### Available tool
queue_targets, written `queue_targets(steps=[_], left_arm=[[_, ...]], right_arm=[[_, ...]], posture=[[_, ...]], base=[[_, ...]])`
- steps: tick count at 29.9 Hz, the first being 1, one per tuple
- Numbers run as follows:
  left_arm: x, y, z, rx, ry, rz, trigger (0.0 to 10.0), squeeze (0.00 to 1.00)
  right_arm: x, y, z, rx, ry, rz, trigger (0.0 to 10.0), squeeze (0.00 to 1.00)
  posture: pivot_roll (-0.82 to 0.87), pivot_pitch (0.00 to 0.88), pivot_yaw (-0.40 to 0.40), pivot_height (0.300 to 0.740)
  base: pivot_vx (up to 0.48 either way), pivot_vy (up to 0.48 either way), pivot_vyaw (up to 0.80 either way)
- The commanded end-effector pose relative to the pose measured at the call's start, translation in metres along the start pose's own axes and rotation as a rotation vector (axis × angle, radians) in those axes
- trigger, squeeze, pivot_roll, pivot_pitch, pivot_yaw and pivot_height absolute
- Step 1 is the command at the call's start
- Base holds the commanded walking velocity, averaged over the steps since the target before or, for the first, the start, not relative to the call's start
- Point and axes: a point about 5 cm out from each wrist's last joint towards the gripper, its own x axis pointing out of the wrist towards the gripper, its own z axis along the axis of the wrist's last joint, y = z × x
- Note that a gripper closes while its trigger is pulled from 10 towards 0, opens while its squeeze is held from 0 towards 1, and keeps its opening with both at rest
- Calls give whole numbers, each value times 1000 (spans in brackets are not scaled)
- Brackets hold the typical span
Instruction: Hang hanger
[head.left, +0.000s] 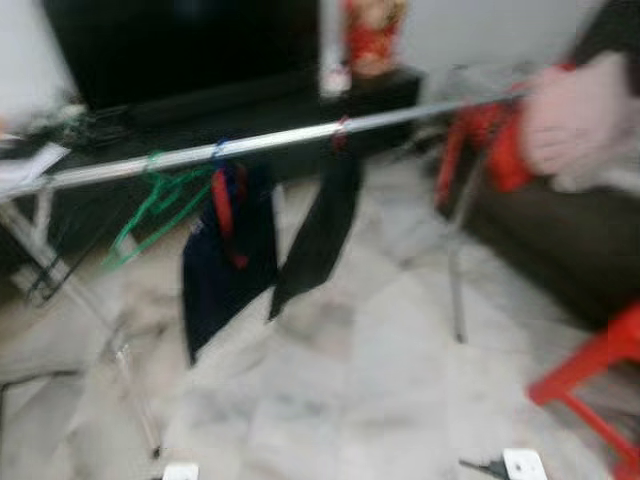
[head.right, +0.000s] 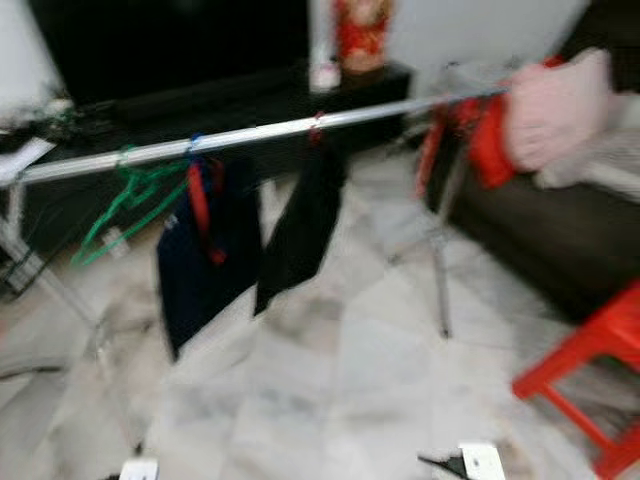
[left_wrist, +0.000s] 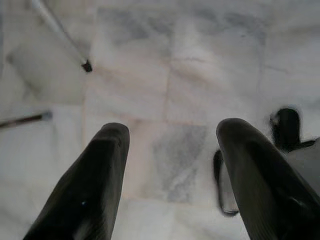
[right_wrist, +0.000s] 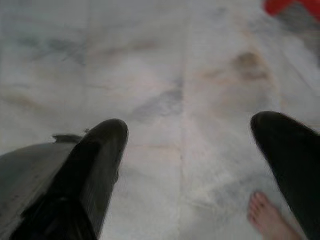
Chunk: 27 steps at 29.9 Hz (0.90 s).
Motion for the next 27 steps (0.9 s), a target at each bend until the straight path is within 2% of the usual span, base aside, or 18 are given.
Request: queue_targets(steps=[1,6,11,21,27], left_arm=[[1,3,4,-6,-11,12,10000,0],[2,4,8,-17,-23,16,10000,0],[4,5,16,-44,-62,16,10000,0],[5,0,15,-86,-40,-2,10000,0],[2,3,7,-79,-15,2,10000,0]], right_arm=[[-1,0,-4,10,7,5,10000,0],[-1,0,-4,7,4,9,10000,0],[-1,-1,-4,11,0,7,10000,0],[-1,-1,-3,17,-7,6,10000,0],[-1,0,-2,15,-9,8,10000,0]], posture=[[-91,0,51,740],[-89,0,49,740],[-79,0,46,740],[-80,0,47,740],[-79,0,46,740]], base=[[0,0,-769],[0,0,-708],[0,0,0],[0,0,0],[0,351,0]])
